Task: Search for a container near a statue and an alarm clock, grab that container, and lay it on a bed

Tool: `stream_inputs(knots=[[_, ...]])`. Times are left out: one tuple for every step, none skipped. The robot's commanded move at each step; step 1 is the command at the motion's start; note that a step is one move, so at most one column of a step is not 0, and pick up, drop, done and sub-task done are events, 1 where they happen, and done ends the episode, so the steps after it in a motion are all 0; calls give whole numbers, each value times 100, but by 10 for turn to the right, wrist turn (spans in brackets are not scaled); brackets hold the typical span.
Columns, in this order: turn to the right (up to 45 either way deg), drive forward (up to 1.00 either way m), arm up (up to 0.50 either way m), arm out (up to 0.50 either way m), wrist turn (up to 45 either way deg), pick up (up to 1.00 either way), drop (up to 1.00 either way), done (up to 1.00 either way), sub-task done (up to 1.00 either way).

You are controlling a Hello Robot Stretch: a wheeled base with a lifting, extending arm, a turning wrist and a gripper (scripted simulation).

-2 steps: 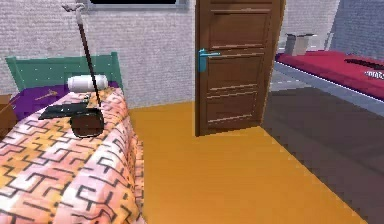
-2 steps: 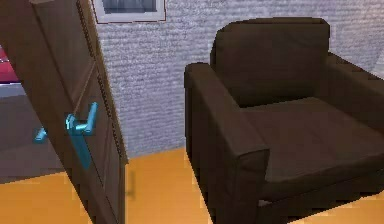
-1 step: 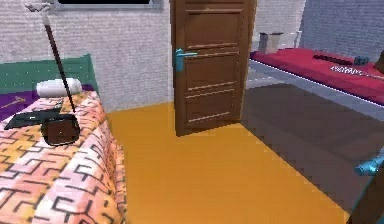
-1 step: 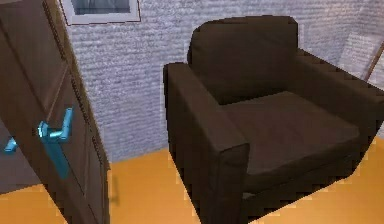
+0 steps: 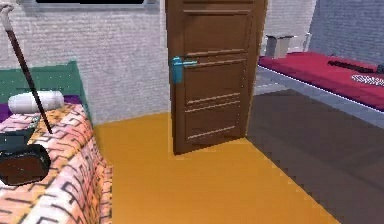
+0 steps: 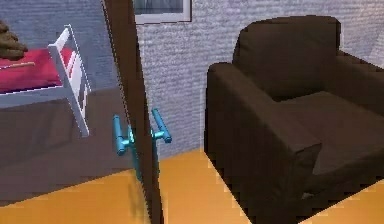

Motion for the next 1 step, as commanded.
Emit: stream_inputs(knots=[[-120,0,0,0,0,0,0,0,0]])
